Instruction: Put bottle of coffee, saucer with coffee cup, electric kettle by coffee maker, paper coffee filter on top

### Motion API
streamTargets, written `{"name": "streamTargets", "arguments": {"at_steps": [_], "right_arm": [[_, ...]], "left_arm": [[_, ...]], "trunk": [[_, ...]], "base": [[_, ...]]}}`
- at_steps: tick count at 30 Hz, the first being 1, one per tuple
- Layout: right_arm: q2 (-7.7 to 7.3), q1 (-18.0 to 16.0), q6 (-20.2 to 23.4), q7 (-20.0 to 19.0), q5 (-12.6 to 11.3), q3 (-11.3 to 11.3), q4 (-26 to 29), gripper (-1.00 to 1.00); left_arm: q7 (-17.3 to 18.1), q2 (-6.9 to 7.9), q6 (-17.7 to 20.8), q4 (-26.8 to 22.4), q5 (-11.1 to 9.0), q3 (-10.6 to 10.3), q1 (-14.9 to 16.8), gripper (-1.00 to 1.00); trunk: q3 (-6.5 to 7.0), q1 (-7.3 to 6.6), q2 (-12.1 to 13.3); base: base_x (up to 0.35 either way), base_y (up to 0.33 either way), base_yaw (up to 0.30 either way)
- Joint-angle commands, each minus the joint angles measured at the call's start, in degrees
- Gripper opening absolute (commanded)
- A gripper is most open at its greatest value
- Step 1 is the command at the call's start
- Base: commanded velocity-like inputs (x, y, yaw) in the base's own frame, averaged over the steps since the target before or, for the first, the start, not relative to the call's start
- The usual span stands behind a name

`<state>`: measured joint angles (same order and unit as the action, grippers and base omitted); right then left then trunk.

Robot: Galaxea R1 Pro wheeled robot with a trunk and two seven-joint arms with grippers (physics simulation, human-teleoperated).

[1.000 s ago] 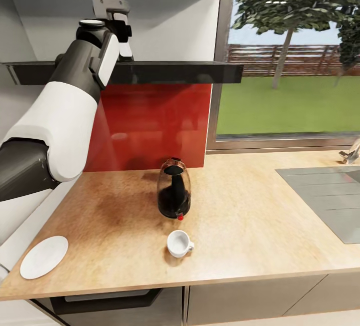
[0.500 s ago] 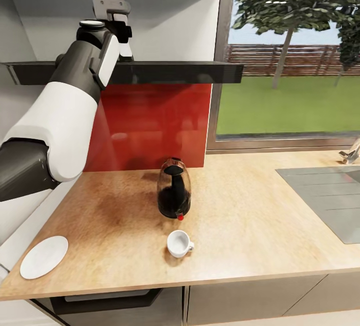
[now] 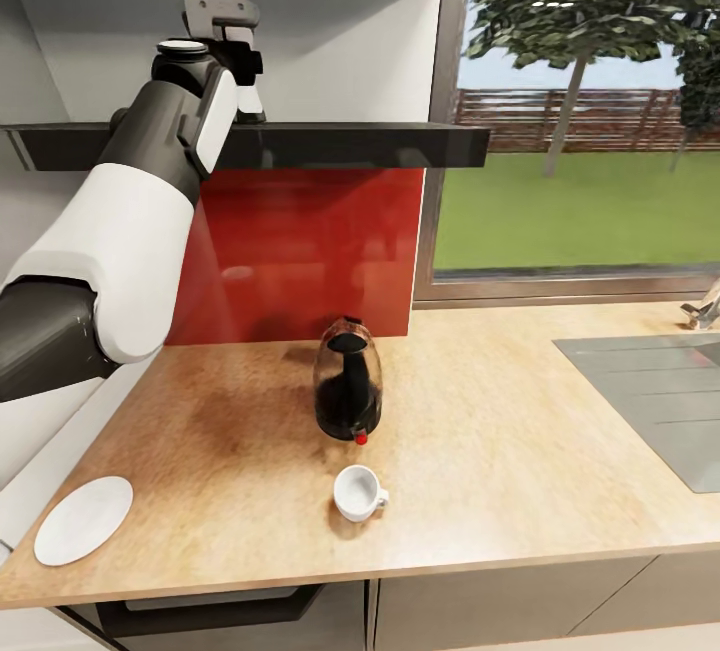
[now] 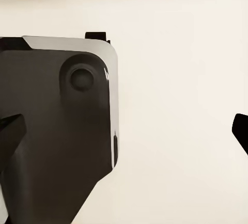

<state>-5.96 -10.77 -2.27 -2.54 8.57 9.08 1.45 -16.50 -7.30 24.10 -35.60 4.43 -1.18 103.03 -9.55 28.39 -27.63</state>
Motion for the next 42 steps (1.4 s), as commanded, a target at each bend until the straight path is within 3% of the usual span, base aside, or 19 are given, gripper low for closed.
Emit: {"name": "streamTargets", "arguments": {"at_steps": [1, 25, 34, 35, 42], "right_arm": [[-0.02, -0.04, -0.20, -0.19, 0.57, 0.50, -0.05, 1.00], [-0.02, -0.04, -0.20, -0.19, 0.57, 0.50, -0.05, 1.00], [-0.02, -0.04, -0.20, -0.19, 0.57, 0.50, -0.05, 1.00], [-0.02, -0.04, -0.20, -0.19, 0.57, 0.50, -0.05, 1.00], [-0.02, -0.04, -0.20, -0.19, 0.57, 0.50, -0.05, 1.00]], "left_arm": [[-0.10, 0.00, 0.38, -0.06, 0.44, -0.13, -0.09, 1.00], [-0.17, 0.00, 0.17, -0.22, 0.48, -0.18, -1.16, 1.00], [-0.19, -0.08, 1.51, -2.87, 0.66, -0.54, -1.09, 1.00], [-0.17, -0.05, 1.93, -2.91, 0.65, -0.49, -1.08, -1.00], [-0.41, 0.00, 2.65, -4.49, 0.64, -0.36, -1.16, -1.00]], "trunk": [[-0.11, 0.02, -0.10], [-0.11, 0.02, -0.10], [-0.11, 0.02, -0.10], [-0.11, 0.02, -0.10], [-0.11, 0.02, -0.10]], "base": [[0.003, 0.000, 0.000], [0.022, 0.000, 0.000], [0.016, 0.000, 0.000], [0.000, 0.000, 0.000], [0.000, 0.000, 0.000]]}}
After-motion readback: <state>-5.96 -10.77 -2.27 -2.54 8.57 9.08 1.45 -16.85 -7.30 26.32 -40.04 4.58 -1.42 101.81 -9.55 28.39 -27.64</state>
